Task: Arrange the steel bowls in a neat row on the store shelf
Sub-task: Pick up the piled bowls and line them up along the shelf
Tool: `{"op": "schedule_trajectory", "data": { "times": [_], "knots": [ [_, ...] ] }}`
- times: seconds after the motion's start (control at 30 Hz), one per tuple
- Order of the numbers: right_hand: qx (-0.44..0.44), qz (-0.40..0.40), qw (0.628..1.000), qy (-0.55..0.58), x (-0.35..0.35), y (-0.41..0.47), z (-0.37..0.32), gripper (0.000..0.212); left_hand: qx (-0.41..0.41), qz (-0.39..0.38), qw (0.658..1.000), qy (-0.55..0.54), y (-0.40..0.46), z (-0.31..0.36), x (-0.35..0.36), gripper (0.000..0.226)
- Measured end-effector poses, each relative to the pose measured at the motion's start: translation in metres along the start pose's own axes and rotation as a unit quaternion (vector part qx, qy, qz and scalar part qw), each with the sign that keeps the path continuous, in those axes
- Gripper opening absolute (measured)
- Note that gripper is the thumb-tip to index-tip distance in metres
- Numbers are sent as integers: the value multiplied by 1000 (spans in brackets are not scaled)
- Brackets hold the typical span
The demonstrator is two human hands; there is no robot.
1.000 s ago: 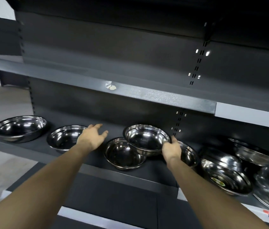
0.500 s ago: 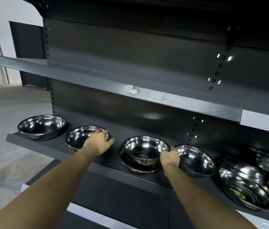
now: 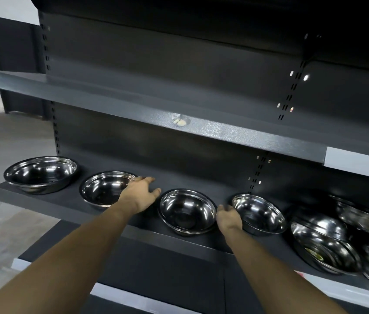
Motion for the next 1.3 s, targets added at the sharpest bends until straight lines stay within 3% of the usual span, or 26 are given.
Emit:
{"op": "schedule_trajectory", "data": {
  "times": [0.47,0.77,0.93,1.1,1.3],
  "knots": [
    [101,122,987,9,-99,-8,69,47,152,-87,984,-28,3,105,79,58],
    [114,140,983,25,-138,-3,91,44,198,-108,974,-17,-9,157,112,58],
    [110,107,987,50,-145,14,103,47,192,-99,976,-17,-13,178,126,55],
    [116,7,991,69,-140,37,122,48,165,-94,982,-7,-18,197,144,56],
    [86,-46,992,85,-149,58,122,41,119,-83,989,-2,-23,209,164,61]
  ]
}}
Point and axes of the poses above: each hand's wrist, its own y-axis towards the middle knuckle, its own x-axis out of the palm, z = x × y, the point moved 3 cm from there along y, towards the middle knuckle
